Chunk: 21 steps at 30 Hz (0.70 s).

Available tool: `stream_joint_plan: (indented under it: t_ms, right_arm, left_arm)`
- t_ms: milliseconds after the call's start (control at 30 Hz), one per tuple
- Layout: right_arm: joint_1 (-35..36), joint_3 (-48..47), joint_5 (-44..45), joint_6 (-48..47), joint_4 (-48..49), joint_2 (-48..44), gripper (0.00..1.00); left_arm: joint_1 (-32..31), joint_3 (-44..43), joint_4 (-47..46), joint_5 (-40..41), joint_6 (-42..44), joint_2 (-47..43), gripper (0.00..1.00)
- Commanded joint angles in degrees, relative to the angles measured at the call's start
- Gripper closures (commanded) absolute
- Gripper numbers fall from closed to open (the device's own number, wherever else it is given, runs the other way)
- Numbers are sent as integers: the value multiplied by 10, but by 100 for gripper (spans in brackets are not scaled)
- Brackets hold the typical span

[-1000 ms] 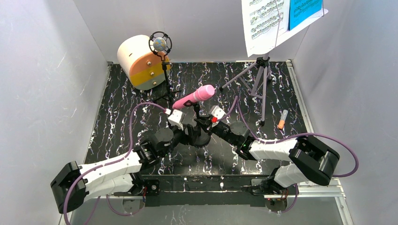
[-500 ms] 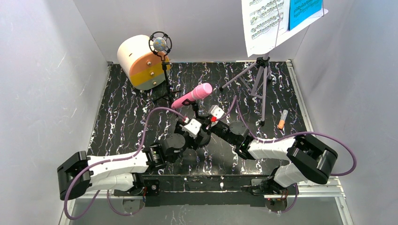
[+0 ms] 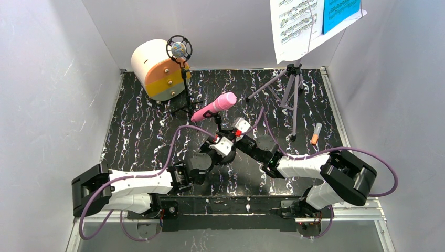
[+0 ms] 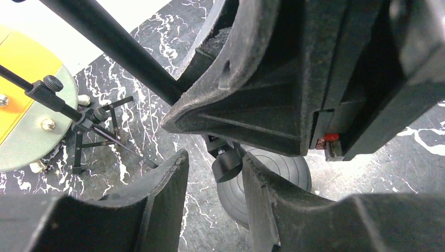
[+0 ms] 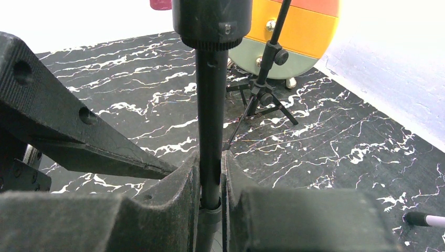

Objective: Pack up the instrument practice props
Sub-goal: Unscrew the knob on the microphone stand.

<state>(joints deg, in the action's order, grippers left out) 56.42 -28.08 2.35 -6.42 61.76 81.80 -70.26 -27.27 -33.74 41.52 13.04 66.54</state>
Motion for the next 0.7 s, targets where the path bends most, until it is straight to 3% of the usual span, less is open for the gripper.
stream_joint_plan:
  t_ms: [0, 333, 467, 667]
  right_arm:
    - [3, 14, -4, -11, -140, 36, 99]
    - [3, 14, -4, -10, -142, 36, 99]
    - [3, 14, -3, -10, -143, 36, 99]
    - [3, 13, -5, -9, -144, 37, 99]
  left_arm:
    - [-2, 4, -62, 27, 7, 8, 62]
    - [6, 29, -70, 66, -118, -4, 90]
    - [34, 54, -42, 59, -281, -32, 98]
    - [106, 94, -27, -42, -561, -68, 100]
